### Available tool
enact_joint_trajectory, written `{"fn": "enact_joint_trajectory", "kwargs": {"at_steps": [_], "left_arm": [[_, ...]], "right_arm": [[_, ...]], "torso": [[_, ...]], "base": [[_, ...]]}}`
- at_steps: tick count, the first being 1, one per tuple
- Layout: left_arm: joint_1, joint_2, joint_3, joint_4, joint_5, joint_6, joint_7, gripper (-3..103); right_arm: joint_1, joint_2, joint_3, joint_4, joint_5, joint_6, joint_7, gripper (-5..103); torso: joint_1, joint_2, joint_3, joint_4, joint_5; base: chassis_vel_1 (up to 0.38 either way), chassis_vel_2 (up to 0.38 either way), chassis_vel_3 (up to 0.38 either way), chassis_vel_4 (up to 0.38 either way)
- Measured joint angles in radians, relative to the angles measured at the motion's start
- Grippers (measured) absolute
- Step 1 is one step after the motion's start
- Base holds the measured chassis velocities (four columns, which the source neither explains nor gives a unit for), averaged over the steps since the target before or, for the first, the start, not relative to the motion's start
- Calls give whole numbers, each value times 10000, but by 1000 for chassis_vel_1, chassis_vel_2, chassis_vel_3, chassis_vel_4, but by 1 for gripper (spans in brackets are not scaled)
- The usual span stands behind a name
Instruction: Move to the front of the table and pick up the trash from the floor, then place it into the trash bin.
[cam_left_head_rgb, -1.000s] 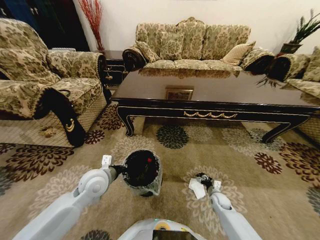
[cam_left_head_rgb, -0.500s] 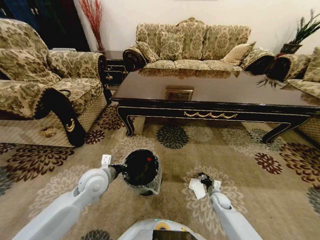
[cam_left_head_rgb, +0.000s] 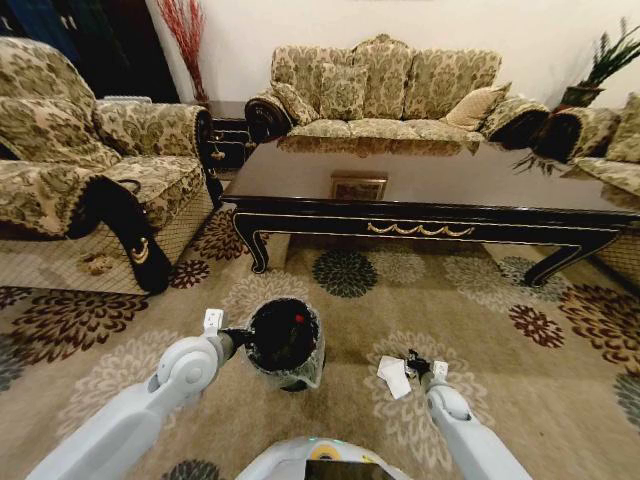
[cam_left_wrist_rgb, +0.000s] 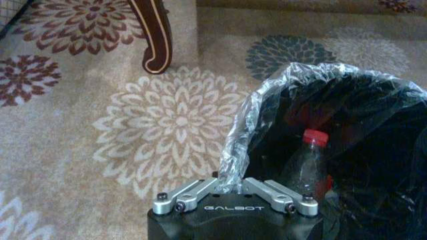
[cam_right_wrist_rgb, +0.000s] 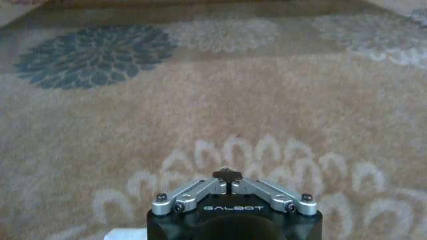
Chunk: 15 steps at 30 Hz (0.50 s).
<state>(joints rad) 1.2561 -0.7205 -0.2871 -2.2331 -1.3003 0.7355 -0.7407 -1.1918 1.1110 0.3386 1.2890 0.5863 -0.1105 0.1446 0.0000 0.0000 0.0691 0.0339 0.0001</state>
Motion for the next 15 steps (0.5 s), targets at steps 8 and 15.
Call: {"fn": "enact_joint_trajectory", "kwargs": {"at_steps": [8,15], "left_arm": [[-20,-30,32,1,21,0,11,2],[-84,-103,215,13,78,0,21,2]], "right_arm": [[-1218,-510,692,1423,401,-70,-25,17],[-1939,-513,1011,1654,397,-51,-267,44]], "torso": [[0,0,0,-5,0],[0,0,-1,-4,-1]], "base": [[0,0,0,0],[0,0,0,0]]}}
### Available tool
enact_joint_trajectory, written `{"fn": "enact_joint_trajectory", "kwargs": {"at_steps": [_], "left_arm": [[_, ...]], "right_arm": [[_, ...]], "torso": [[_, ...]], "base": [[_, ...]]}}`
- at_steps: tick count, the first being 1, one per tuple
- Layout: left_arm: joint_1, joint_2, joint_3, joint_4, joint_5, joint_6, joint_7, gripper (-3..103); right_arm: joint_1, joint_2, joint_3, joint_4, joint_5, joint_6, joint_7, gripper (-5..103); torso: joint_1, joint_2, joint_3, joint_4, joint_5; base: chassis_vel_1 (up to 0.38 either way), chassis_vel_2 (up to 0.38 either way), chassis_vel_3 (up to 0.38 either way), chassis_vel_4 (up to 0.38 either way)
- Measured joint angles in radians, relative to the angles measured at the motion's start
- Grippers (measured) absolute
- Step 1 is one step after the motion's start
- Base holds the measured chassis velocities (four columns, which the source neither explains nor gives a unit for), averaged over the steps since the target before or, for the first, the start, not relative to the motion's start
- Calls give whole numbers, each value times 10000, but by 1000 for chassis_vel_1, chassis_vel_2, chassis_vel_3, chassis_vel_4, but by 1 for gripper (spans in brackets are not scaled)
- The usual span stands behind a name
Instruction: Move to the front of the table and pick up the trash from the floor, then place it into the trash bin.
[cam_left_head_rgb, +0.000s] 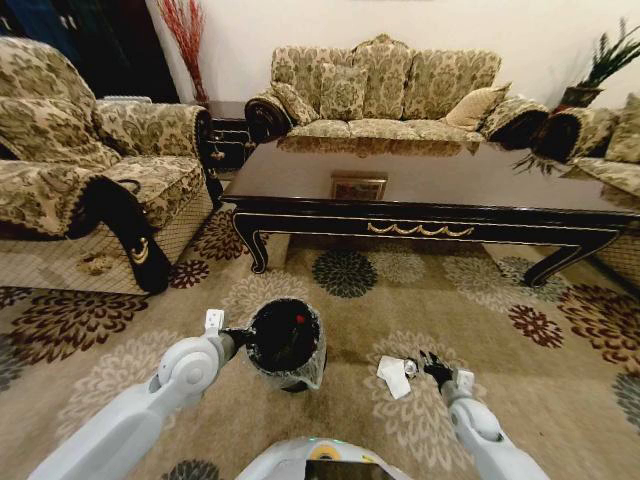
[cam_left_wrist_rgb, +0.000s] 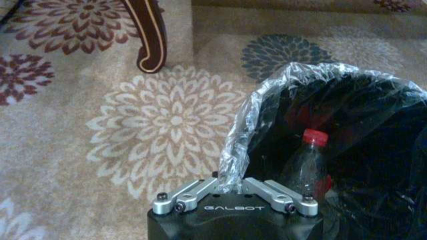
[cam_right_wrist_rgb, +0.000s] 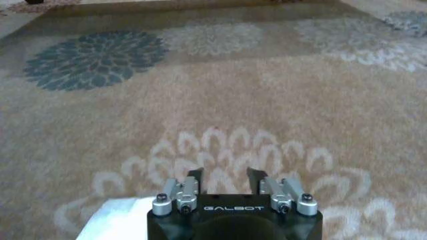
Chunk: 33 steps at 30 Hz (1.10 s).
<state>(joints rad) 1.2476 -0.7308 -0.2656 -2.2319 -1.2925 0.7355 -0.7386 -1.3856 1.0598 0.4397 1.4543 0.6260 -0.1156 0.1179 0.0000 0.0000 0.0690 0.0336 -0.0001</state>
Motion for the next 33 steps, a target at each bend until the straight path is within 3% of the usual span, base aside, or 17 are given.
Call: {"fn": "enact_joint_trajectory", "kwargs": {"at_steps": [1,4,6,7,9,11,13,16,31,33], "left_arm": [[0,0,0,0,0,0,0,2],[51,-9,4,-27,16,0,-1,2],[90,-4,-20,-46,15,0,2,2],[146,15,-90,-54,16,0,7,2],[164,25,-120,-54,17,0,8,2],[179,43,-160,-58,17,0,16,2],[177,44,-160,-58,17,0,17,2],[158,48,-152,-65,12,0,23,2],[98,101,-116,-61,9,0,12,2],[109,112,-147,-62,4,0,9,2]], "right_arm": [[0,0,0,0,0,0,0,44],[-36,281,7,37,-4,21,-11,61],[-43,369,9,115,51,16,-7,61],[-62,461,17,263,141,-8,-6,71],[-78,498,20,332,175,-23,-7,71],[-134,575,19,411,219,-50,-14,88],[-138,587,19,409,219,-50,-16,88],[-101,723,20,58,193,-39,-43,99],[385,775,-50,-1115,230,76,-219,102],[452,764,-87,-1231,353,53,-276,97]], "torso": [[0,0,0,0,0],[0,0,0,1,2],[0,0,0,2,2],[0,0,0,3,1],[0,0,0,4,0],[0,0,0,3,1],[0,0,0,2,0],[0,0,0,0,2],[0,0,0,2,1],[0,0,0,2,0]], "base": [[0,0,0,0],[0,0,0,0],[0,0,0,0],[0,0,0,0],[0,0,0,0],[0,0,0,0],[0,0,0,0],[0,0,0,0],[0,0,0,0],[0,0,0,0]]}}
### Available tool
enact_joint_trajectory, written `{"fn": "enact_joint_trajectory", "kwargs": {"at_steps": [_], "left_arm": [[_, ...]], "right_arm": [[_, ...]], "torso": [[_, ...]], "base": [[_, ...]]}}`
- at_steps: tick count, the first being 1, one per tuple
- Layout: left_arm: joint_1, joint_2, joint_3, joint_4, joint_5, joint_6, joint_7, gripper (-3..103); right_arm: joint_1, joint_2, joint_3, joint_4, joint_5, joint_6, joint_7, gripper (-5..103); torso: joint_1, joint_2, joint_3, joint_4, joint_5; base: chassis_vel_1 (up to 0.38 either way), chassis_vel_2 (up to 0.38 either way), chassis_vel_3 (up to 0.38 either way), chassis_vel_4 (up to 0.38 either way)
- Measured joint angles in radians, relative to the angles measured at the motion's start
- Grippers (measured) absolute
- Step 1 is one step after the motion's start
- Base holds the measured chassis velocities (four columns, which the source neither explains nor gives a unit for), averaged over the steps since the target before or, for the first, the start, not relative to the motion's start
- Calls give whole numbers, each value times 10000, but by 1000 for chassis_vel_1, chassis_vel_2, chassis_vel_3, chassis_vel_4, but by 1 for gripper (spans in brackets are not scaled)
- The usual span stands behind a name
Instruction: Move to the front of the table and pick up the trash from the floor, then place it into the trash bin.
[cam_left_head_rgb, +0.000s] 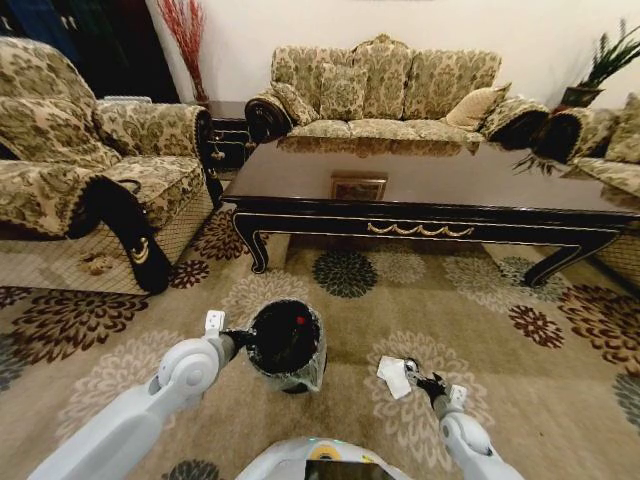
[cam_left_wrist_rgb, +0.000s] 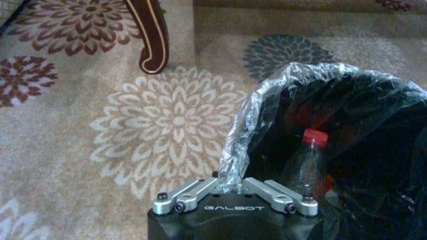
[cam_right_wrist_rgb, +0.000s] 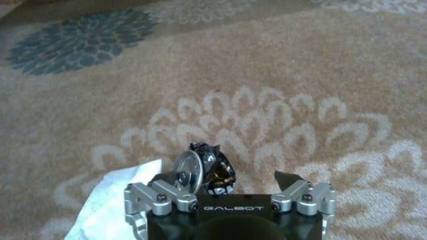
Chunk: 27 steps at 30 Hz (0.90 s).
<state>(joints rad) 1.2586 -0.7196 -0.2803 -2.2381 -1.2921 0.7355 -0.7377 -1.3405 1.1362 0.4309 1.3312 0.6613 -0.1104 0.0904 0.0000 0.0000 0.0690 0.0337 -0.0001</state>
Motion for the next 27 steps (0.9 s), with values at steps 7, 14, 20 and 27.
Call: {"fn": "enact_joint_trajectory", "kwargs": {"at_steps": [7,14,20,27], "left_arm": [[22,7,-35,2,0,0,-4,2],[-63,7,22,38,1,0,-8,2],[-231,12,172,105,6,-1,-18,2],[-257,11,250,55,1,0,-85,2]], "right_arm": [[73,57,-58,-122,87,-5,-151,86],[8,109,-58,-113,88,17,-234,65],[-46,102,-1,-93,77,93,-265,45],[-163,62,66,88,76,155,-288,39]], "torso": [[0,0,-1,3,0],[-1,1,-2,1,-1],[-1,1,0,-2,-3],[0,0,2,-1,3]], "base": [[0,0,0,0],[0,0,0,0],[0,0,0,0],[0,0,0,0]]}}
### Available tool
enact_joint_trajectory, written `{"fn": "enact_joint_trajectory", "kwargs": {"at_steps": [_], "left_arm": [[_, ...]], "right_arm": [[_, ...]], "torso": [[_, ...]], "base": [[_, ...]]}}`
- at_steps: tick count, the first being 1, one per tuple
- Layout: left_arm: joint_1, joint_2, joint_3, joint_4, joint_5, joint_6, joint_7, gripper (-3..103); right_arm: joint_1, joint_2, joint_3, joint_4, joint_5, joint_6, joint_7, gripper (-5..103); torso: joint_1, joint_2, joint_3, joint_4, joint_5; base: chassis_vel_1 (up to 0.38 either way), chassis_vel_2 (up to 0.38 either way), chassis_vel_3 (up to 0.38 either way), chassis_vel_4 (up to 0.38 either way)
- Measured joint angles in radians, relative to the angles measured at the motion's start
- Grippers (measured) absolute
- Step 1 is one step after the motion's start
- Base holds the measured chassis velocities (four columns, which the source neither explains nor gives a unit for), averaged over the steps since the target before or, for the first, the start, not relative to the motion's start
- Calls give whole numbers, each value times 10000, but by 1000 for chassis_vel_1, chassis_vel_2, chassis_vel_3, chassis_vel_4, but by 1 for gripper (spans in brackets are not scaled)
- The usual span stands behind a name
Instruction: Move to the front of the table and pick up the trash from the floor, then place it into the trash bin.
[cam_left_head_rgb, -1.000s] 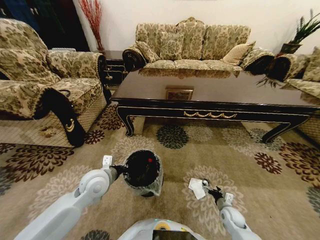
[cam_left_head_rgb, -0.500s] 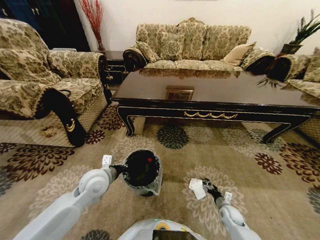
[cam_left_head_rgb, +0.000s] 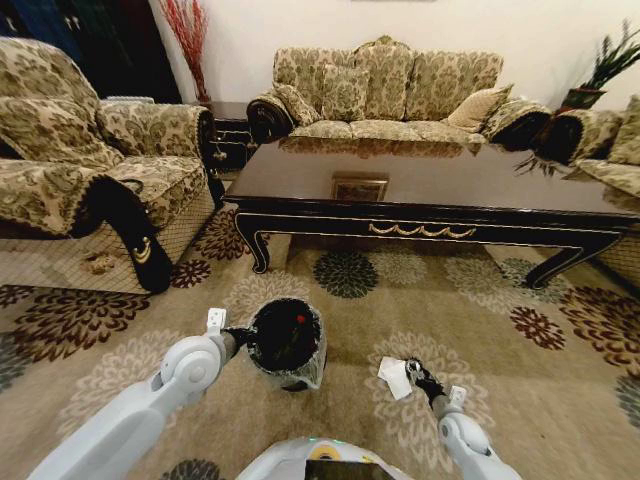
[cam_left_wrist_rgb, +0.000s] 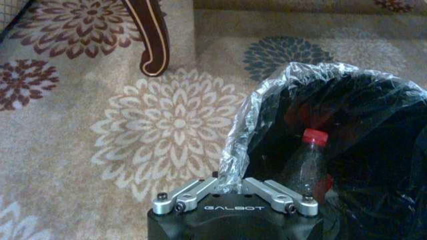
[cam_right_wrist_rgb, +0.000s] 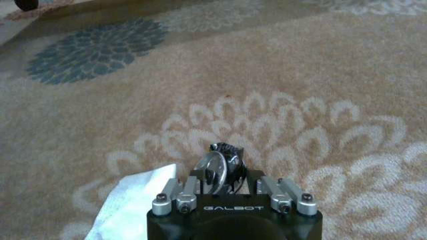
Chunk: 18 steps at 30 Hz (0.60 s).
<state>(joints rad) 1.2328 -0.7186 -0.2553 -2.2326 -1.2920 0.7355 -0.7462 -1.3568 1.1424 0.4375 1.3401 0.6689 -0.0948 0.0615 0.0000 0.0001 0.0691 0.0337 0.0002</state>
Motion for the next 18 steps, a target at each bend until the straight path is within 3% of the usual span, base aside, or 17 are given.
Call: {"fn": "enact_joint_trajectory", "kwargs": {"at_steps": [4,5,9,18], "left_arm": [[17,13,-17,-2,1,0,-3,2],[26,-5,-13,-51,1,0,-3,2],[99,-13,-33,-77,18,0,-2,2],[277,-37,-143,-122,101,0,21,2]], "right_arm": [[-95,-22,42,202,17,0,11,38],[-164,-29,69,372,17,-5,25,27],[-224,-62,95,494,19,-27,42,23],[-298,-90,126,595,-5,-32,60,23]], "torso": [[0,-1,1,-1,0],[0,0,0,-3,-2],[0,-1,1,0,-1],[1,-2,0,0,0]], "base": [[0,0,0,0],[0,0,0,0],[0,0,0,0],[0,0,0,0]]}}
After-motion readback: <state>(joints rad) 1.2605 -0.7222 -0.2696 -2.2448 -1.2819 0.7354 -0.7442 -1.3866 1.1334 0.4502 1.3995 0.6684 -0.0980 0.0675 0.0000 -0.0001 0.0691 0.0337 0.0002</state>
